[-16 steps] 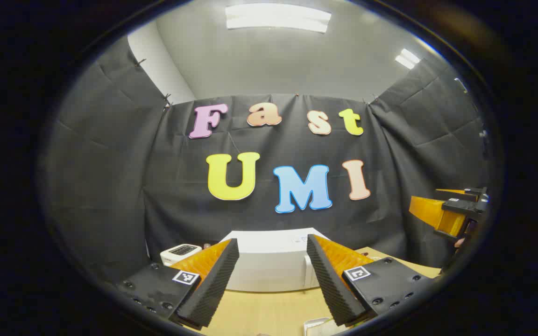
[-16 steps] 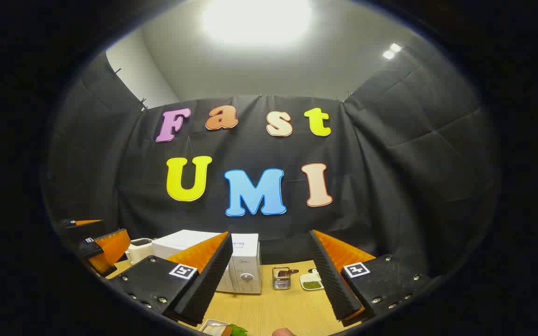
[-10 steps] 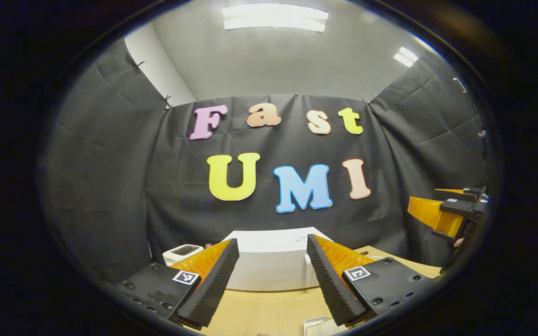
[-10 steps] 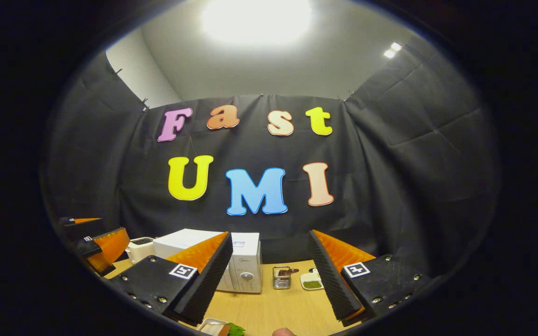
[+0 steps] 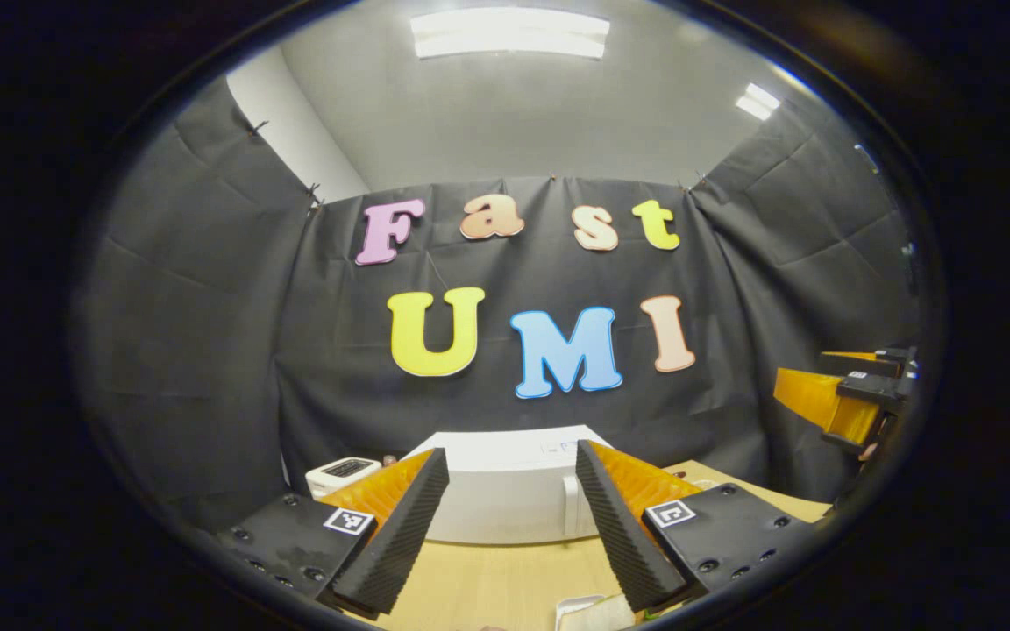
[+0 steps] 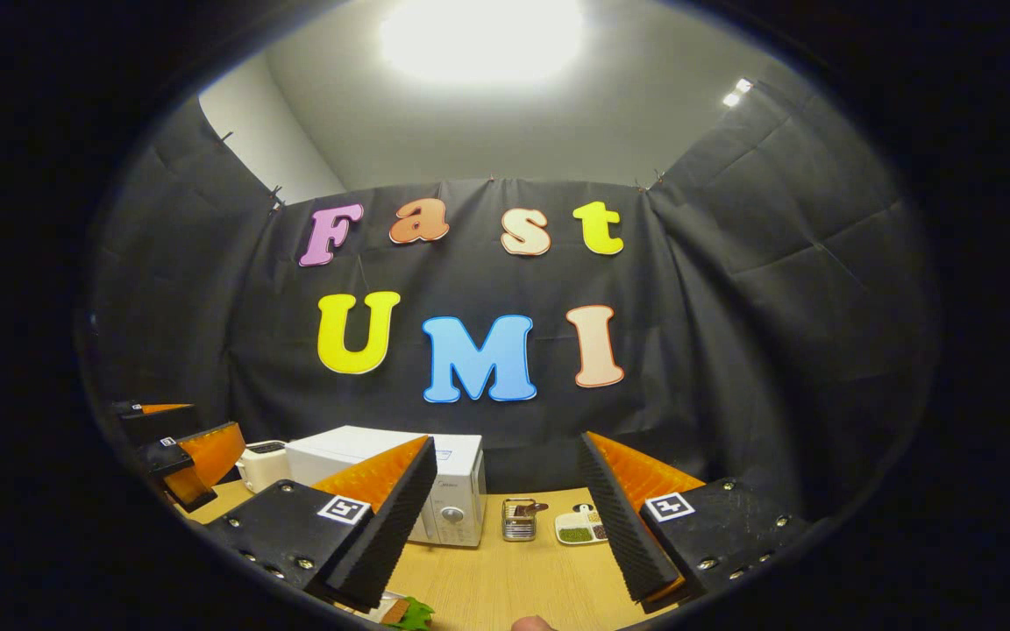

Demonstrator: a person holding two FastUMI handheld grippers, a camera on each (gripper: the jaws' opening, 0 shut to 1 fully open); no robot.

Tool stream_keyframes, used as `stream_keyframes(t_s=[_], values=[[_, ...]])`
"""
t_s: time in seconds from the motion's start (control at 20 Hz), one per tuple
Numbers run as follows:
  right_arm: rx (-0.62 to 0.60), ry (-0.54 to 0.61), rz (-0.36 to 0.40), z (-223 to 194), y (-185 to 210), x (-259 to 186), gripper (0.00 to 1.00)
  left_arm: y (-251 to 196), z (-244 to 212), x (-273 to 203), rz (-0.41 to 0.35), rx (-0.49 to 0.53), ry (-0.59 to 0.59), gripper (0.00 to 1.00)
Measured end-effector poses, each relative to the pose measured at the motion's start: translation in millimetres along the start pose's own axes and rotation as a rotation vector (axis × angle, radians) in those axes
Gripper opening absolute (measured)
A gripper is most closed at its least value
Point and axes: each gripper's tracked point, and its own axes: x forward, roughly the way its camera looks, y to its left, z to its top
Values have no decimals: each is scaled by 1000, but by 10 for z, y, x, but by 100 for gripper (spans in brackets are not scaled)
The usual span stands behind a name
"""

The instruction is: Open the microwave oven with the left hand, put the food in, and close the microwave oven.

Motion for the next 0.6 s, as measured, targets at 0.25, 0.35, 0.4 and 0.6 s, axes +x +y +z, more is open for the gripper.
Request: stream_keyframes(t_s=[0.25,0.35,0.4,0.6], values=[[5,11,25,-71,-146,69,98,-72,-123,155,29,13,-3,100],[-5,26,12,-112,-206,125,98,-101,-199,313,21,28,-11,96],[-15,33,10,-125,-214,148,98,-147,-264,429,2,24,-10,100],[-34,45,-50,-99,-275,279,98,-258,-590,908,-71,-20,34,100]])
